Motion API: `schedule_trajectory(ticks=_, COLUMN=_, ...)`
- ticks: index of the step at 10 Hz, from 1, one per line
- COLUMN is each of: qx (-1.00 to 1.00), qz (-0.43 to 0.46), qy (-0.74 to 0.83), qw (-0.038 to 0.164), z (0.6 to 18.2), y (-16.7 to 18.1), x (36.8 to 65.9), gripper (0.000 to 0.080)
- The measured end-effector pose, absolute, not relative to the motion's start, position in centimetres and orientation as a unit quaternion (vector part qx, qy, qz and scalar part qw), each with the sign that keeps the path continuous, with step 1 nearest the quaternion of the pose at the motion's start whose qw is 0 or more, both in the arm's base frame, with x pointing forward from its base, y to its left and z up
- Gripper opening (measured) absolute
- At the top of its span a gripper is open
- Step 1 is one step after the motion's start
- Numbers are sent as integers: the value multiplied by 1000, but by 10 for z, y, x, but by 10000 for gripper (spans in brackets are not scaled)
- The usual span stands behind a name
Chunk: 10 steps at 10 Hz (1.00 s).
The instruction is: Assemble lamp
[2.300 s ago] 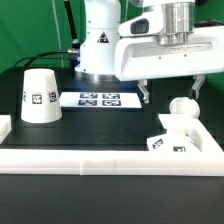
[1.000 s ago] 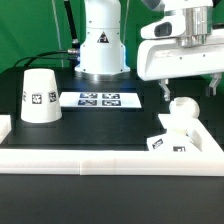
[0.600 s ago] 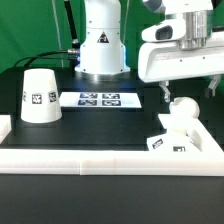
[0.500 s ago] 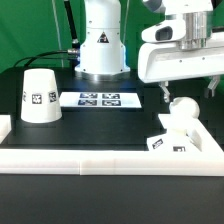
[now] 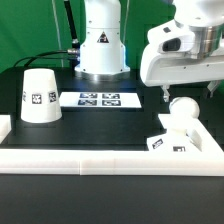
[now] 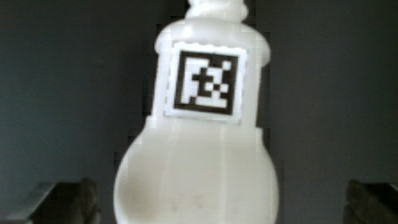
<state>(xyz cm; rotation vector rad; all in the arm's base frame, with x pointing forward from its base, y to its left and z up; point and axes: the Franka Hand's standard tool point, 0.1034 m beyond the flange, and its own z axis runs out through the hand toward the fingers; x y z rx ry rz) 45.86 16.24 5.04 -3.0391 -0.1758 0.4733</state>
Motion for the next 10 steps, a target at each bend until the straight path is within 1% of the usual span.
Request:
schedule_trajectory(ticks=5, qx=-951, qz=302, qy=-59, qw=20, z=47, y=162, x=454, gripper=699)
schedule_trajectory(ticks=6, qx=-945, qz=321, qy=-59, qw=20, z=45, y=162, x=457, gripper=699)
schedule_trajectory(ticks=8, qx=-919, qz=389, qy=-60, qw=16, z=42, y=161, x=453, gripper=699)
schedule_trajectory(ticks=9, qx=-913, qz=404, qy=-60, qw=17, z=38, y=161, x=455, gripper=699)
schedule_trajectory(ticks=10, qx=-900, qz=431, qy=-61, qw=14, z=39, y=160, x=453, gripper=699)
